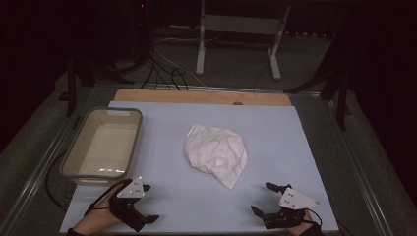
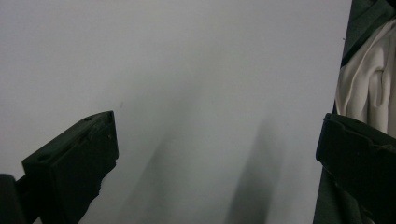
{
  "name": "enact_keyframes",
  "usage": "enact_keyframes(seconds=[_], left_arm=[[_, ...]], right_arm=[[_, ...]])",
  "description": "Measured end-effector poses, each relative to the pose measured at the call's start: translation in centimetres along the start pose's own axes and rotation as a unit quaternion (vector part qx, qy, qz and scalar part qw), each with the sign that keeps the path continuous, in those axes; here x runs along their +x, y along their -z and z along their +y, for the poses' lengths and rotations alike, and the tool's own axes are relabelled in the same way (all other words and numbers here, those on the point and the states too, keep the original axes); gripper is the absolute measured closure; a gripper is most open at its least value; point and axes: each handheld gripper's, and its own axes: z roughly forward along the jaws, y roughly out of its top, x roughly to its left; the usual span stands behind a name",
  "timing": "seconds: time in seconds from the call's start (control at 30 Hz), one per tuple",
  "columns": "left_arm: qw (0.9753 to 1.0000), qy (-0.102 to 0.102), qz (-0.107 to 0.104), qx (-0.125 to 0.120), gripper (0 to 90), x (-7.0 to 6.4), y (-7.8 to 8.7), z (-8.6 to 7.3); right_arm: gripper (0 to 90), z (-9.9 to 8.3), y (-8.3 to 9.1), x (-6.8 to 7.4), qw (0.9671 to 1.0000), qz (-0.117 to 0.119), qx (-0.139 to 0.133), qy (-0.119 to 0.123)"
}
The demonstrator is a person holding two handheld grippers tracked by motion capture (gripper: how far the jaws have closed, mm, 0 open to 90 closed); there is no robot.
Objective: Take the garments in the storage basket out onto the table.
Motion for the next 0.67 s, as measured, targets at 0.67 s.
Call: enact_keyframes(seconds=[0.67], left_arm=[[0.9999,-0.006,-0.008,0.004,0.0,0.02,0.07,-0.21]], right_arm=[[9.2,-0.11,0.00,-0.09,1.0000,-0.002,0.005,0.000]])
